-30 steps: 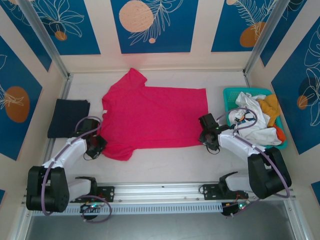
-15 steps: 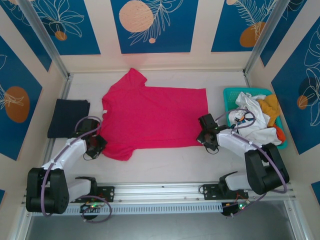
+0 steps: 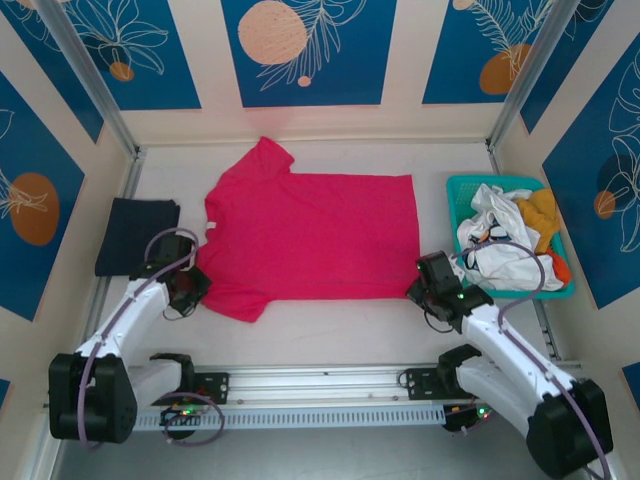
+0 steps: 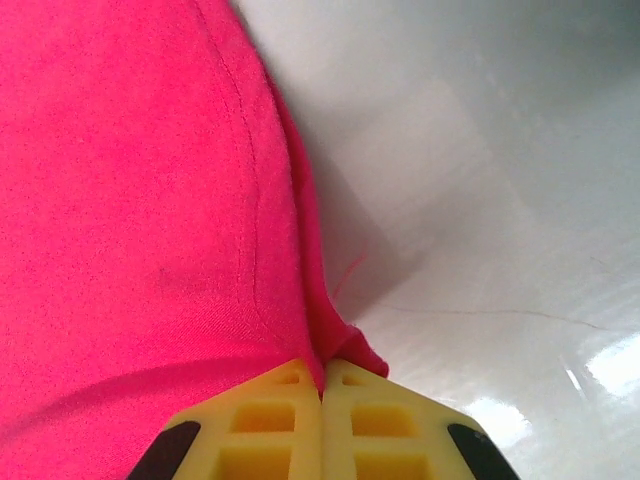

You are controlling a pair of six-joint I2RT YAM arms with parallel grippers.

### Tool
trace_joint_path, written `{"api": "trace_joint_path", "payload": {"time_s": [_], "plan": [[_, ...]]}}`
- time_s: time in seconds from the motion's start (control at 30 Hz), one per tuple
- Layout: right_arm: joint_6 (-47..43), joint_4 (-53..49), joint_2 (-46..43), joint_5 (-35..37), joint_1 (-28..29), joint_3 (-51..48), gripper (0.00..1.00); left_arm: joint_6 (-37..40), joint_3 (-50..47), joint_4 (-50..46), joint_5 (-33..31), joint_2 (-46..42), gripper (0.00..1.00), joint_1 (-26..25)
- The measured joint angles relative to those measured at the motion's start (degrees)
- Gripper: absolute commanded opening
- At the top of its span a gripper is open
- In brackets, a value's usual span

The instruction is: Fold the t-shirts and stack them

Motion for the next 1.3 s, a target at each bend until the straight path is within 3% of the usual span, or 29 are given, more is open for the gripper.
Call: {"api": "trace_joint_path", "payload": {"time_s": [0.17, 0.43, 0.83, 1.3], "plan": [[-0.1, -2.0, -7.4, -0.1, 0.0, -2.5, 0.00, 0.2, 1.9, -1.4, -0.1, -0.6, 0.00, 0.0], [-0.9, -3.0, -6.3, -0.4, 0.0, -2.4, 0.00, 0.4, 4.2, -2.4, -0.1, 1.7, 0.00, 0.0], [-8.3, 0.2, 11.7, -0.6, -3.2, 12.5, 0.00, 5.3, 15.5, -2.3, -0.6, 12.0, 0.00, 0.0], [-13.7, 4.9, 25.0, -1.9, -8.0, 21.9, 0.00, 12.8, 33.1, -2.5, -1.7, 27.8, 0.00, 0.0]]}}
